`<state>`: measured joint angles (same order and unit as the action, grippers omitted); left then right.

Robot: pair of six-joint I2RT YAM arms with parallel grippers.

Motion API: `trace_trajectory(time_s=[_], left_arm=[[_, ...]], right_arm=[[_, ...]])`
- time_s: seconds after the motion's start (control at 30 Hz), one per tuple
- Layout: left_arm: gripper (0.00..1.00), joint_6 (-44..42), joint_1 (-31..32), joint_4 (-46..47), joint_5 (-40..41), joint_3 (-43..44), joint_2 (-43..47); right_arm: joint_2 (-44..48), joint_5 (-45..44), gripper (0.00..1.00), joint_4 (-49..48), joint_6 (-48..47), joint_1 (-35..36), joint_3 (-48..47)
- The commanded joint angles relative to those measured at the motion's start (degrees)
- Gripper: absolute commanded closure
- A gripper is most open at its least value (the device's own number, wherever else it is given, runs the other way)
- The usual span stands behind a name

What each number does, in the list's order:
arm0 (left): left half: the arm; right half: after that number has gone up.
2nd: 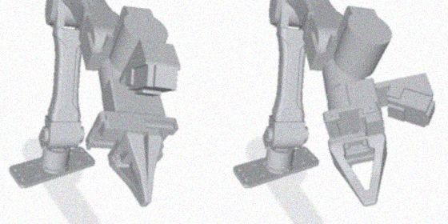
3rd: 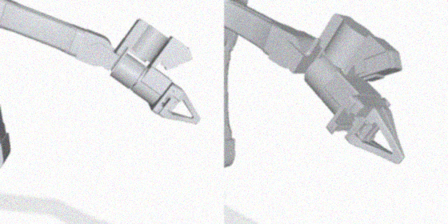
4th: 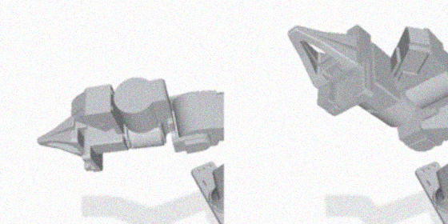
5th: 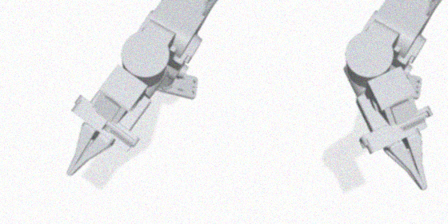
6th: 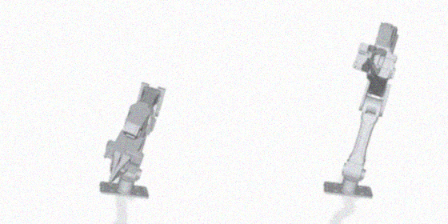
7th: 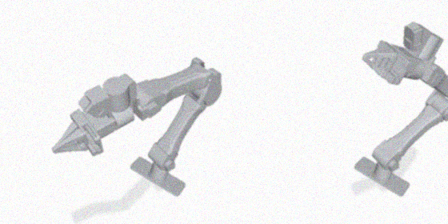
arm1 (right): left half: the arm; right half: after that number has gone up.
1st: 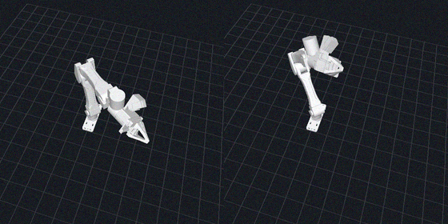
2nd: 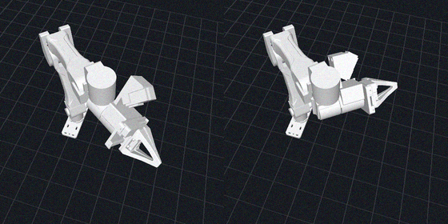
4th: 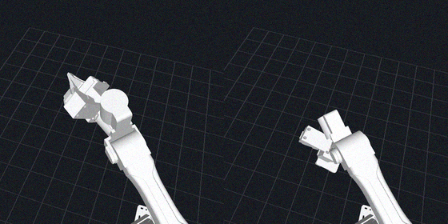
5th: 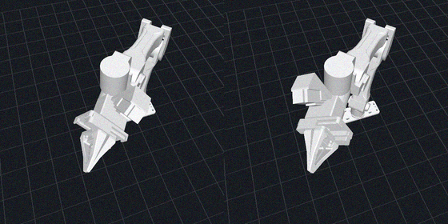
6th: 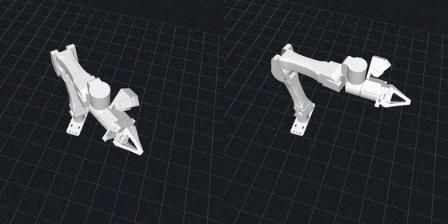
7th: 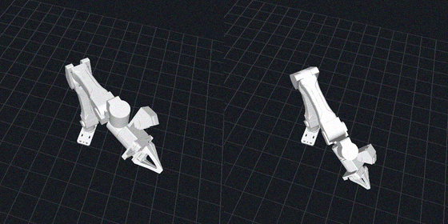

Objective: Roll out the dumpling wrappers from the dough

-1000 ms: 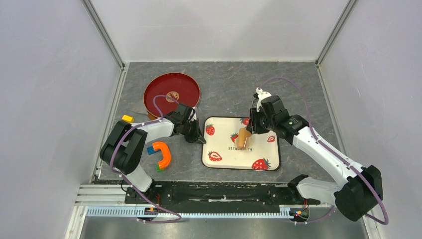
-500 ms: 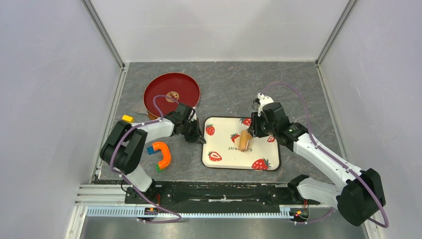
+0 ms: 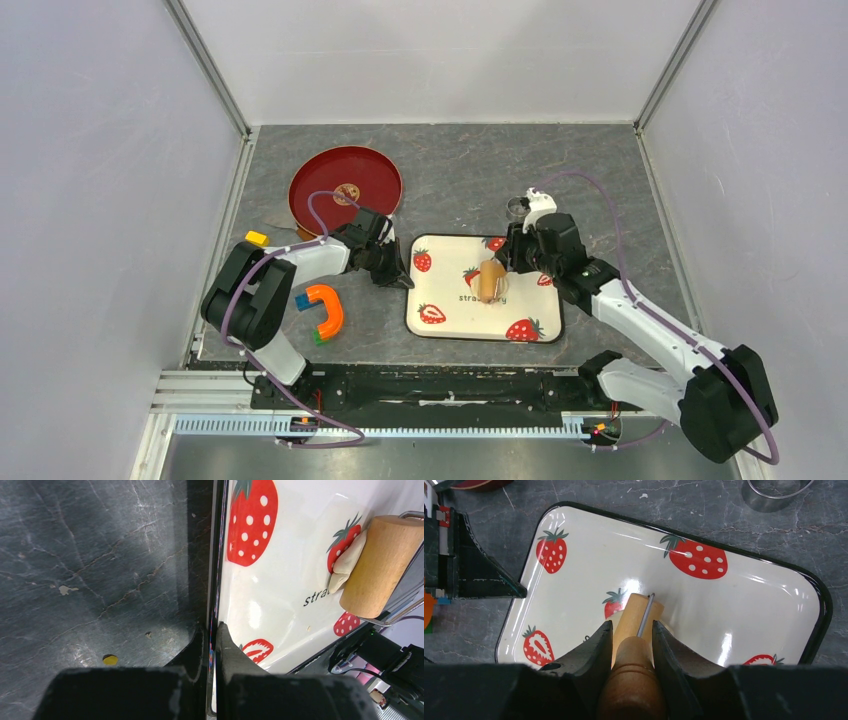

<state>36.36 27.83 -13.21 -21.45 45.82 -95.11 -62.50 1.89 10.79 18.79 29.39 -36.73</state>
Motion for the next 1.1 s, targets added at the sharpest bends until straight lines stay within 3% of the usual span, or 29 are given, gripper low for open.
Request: trace_trajectory(time_s=[0.0,0.23,0.7,1.07], left_arm=[[0.98,-3.5,0.7,-5.6,10.2,-3.1,-5.5],[0.98,-3.6,0.7,-5.6,10.0,-3.0,-5.7],[0.98,-3.5,0.6,-5.6,10.2,-3.1,-5.6],[0.98,-3.5,0.7,-5.6,10.2,-3.1,-5.5]], right_arm=[[-2.0,8.0,1.0,3.6,5.6,1.0,8.0],[1.2,8.5,1.0,3.2,8.0,1.0,11.1],[1.3,0.6,1.0,7.8,4.9,1.1,12.9],[4.6,13.9,1.0,2.8,9.4,2.1,6.2]])
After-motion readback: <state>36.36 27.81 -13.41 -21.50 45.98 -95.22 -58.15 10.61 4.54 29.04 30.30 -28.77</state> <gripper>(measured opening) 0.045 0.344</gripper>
